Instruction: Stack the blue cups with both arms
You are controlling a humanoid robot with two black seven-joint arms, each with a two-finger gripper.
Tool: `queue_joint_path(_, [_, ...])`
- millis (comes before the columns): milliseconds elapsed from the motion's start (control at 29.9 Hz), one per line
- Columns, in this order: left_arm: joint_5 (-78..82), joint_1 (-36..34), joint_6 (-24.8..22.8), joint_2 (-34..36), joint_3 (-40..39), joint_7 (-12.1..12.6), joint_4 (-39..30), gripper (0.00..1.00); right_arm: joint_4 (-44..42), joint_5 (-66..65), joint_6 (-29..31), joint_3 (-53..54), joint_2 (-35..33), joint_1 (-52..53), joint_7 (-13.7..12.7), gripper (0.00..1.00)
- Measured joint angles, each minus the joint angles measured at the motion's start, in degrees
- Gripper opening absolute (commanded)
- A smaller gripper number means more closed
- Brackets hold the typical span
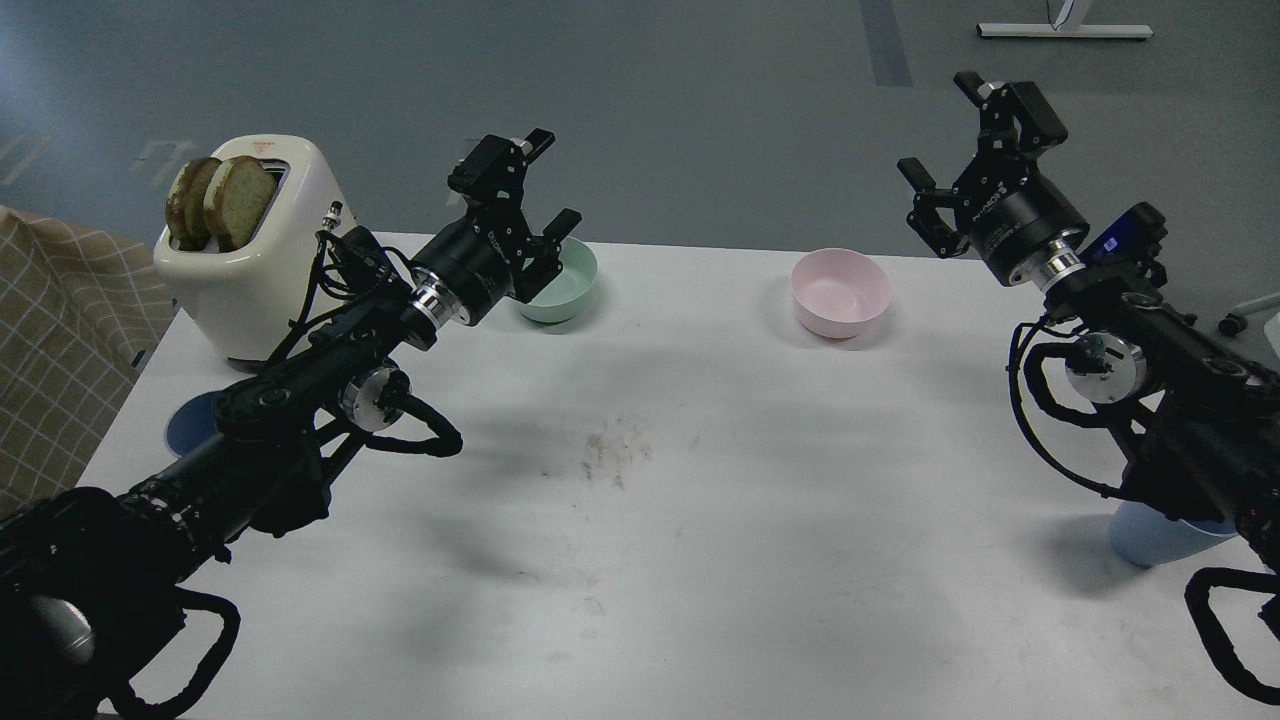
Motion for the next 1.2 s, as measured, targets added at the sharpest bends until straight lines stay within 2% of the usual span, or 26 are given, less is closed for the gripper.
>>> queue_joint_path(201, [0.0,0.8,-1.6,0.0,-0.9,0.0,0.0,0.98,-0.2,0.0,0.0,1.4,1.3,-1.0,0.0,1.00])
queue_joint_path(636, [-0.4,0.9,-1.9,0.9,-1.2,0.0,0.5,0.98,-3.0,-0.1,0.0,1.6,1.3,-1.3,0.0,1.00])
queue_joint_path(1204, [-2.3,0.9,-2.1,0.2,-1.5,-1.2,2.1,0.98,-3.5,1.7,0.0,1.6,4.6,-2.7,0.0,1.00])
